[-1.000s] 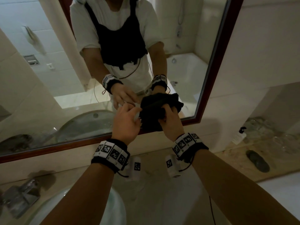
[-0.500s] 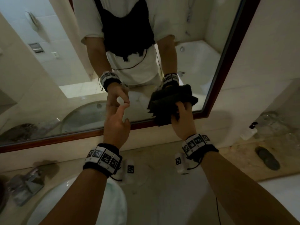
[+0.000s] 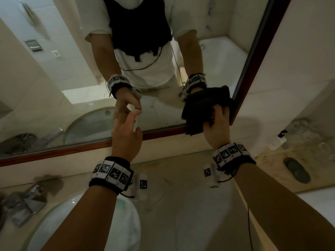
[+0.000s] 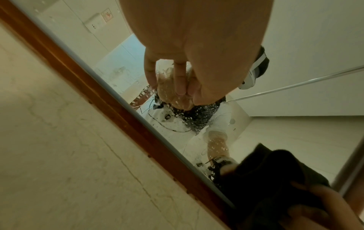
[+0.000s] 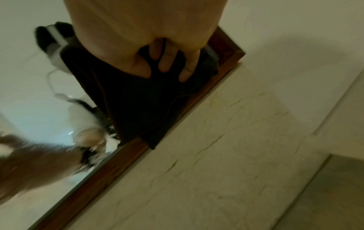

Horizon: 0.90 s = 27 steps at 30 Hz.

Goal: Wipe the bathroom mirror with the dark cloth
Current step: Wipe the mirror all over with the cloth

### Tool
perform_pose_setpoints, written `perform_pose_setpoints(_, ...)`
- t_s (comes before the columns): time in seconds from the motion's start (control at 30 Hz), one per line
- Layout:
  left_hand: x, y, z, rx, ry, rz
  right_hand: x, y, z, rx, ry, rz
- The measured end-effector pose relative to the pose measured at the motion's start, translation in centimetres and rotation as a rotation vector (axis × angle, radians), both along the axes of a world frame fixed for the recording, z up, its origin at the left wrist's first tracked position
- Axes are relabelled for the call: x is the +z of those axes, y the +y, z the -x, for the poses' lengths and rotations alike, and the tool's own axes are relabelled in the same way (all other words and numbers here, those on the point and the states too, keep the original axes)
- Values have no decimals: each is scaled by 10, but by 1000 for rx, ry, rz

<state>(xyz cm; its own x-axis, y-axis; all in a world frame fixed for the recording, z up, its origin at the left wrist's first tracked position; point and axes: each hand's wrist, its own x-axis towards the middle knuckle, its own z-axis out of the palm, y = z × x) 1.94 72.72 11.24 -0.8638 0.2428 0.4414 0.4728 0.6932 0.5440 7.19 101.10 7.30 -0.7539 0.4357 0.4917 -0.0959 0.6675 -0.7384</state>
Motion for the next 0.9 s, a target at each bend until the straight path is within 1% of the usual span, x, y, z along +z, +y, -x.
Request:
perform_pose_setpoints(0.07, 3, -3, -2, -7, 34, 16, 1, -23, 1, 79, 5, -19)
perform_pose_setpoints(0.1, 5, -5, -4, 15, 63, 17, 1, -38, 3, 128, 1, -34)
perform_pose_setpoints(0.27, 31, -35, -7, 277, 293, 16, 6, -119, 14, 394, -84, -57)
perform_pose_setpoints(0.33, 40, -46, -1, 280, 351, -6, 6, -129, 16, 423, -96, -44)
perform_pose_setpoints(0.4, 47, -51, 4, 269, 403, 13, 6, -125, 16, 453, -94, -42)
perform_pose_setpoints(0.47, 49, -51, 6, 278, 410, 42, 6, -114, 14, 475, -87, -58)
perform_pose_setpoints(0.53, 49, -49, 5, 278, 390, 38, 8, -99, 11, 441, -110, -49)
perform_pose_setpoints(0.6, 47, -46, 4, 292, 365, 27, 9, -76, 7, 355, -133, -24)
perform_pose_setpoints(0.7, 44, -42, 5, 318, 360, 22, 11, -33, 0, 230, -102, -4)
perform_pose_setpoints(0.77, 41, -41, 8, 331, 368, 25, 12, -14, -3, 183, -87, -11)
perform_pose_setpoints(0.9, 37, -42, 13, 345, 371, 24, 10, -15, -3, 159, -89, 23)
